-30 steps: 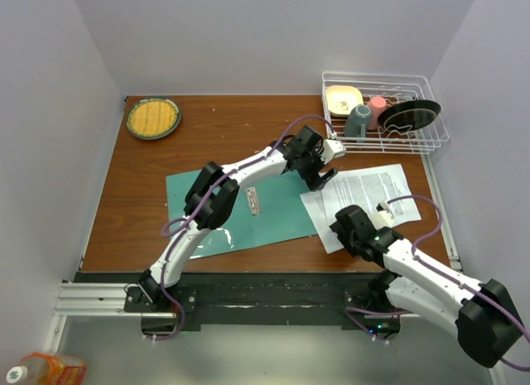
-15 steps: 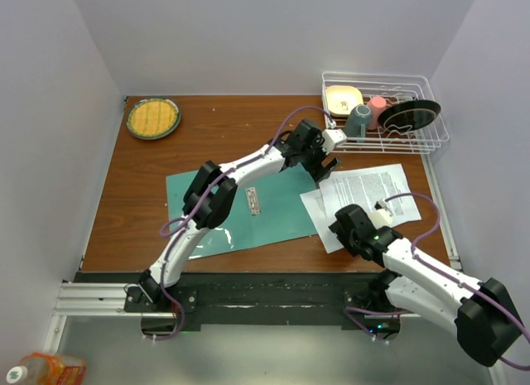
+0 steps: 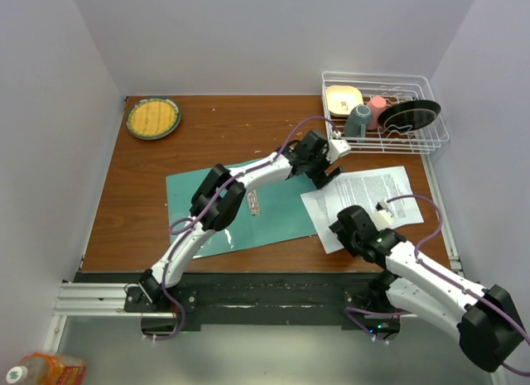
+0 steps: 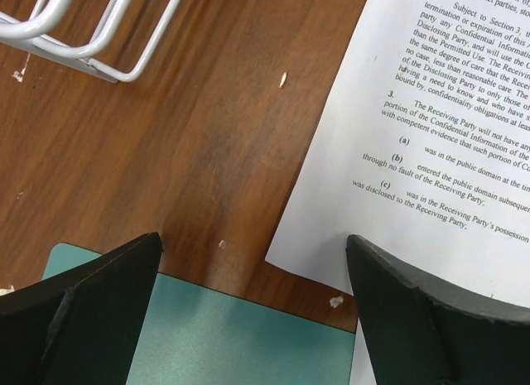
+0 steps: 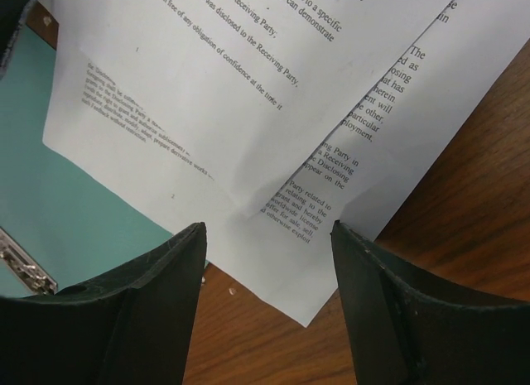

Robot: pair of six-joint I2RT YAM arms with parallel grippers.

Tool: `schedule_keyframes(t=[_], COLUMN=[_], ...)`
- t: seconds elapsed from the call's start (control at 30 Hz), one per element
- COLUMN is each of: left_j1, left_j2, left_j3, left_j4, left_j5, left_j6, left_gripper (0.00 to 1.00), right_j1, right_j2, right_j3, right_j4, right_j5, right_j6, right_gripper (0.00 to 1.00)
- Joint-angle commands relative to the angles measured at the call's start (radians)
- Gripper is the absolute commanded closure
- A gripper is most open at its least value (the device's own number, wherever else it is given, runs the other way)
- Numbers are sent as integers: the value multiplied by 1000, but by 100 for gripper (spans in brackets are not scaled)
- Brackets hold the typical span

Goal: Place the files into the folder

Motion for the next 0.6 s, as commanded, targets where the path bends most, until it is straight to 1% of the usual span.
schedule_keyframes(t=[0.0, 0.33, 0.57], left_j1=[-8, -8, -8], left_j2=[-18, -53, -70], left_j3=[-47, -109, -152], left_j4=[-70, -102, -116], left_j5=[-81, -112, -112], left_j6=[47, 41, 46], left_gripper=[0, 0, 0], right_j1=[-3, -13, -41], right_j2=[-6, 109, 150], right_j3=[0, -18, -20], right_j4=[9, 136, 206], right_j5=[32, 18, 30], right_j6=[36, 32, 6], right_gripper=[34, 35, 37])
